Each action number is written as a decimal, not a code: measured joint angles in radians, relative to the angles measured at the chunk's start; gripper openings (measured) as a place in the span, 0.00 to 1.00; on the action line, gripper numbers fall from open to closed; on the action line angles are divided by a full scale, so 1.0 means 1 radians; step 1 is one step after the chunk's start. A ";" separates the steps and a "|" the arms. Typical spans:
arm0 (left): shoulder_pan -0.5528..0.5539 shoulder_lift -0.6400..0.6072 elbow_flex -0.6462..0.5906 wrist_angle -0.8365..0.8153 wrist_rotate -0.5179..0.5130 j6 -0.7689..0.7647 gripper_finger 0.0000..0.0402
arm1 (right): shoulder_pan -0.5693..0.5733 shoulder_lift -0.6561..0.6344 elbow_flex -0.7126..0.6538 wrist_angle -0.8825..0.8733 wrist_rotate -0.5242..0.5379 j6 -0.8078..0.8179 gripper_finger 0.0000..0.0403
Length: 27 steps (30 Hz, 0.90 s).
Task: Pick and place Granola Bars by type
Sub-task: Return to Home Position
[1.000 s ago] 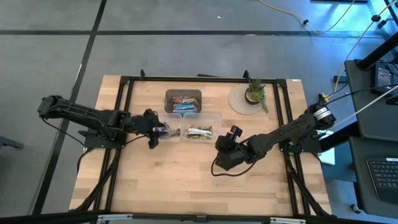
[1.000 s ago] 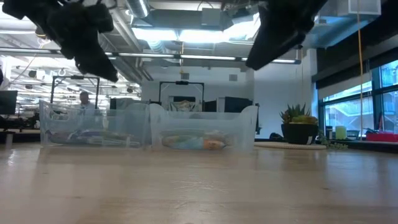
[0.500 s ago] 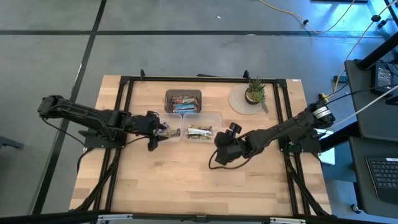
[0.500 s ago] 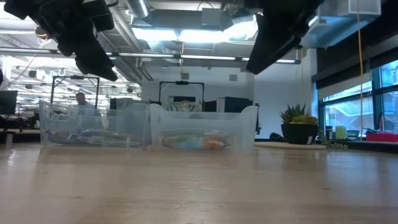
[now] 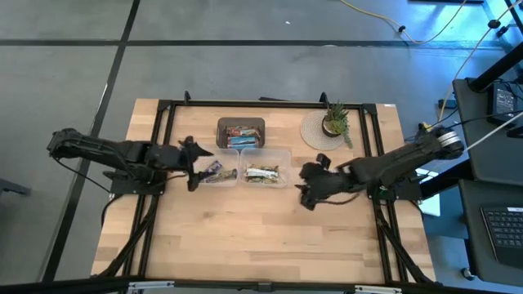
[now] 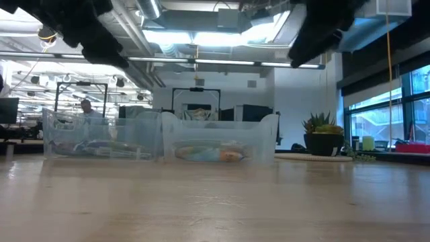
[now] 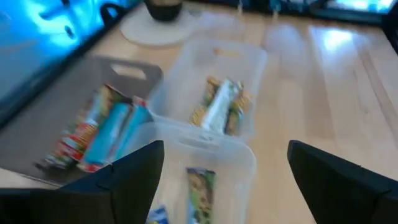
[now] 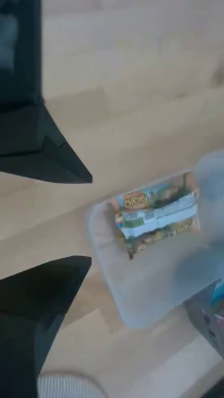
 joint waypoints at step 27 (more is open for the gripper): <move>0.000 -0.082 -0.001 0.043 -0.135 0.088 0.83 | 0.001 -0.714 -0.700 0.556 -0.085 -0.049 0.51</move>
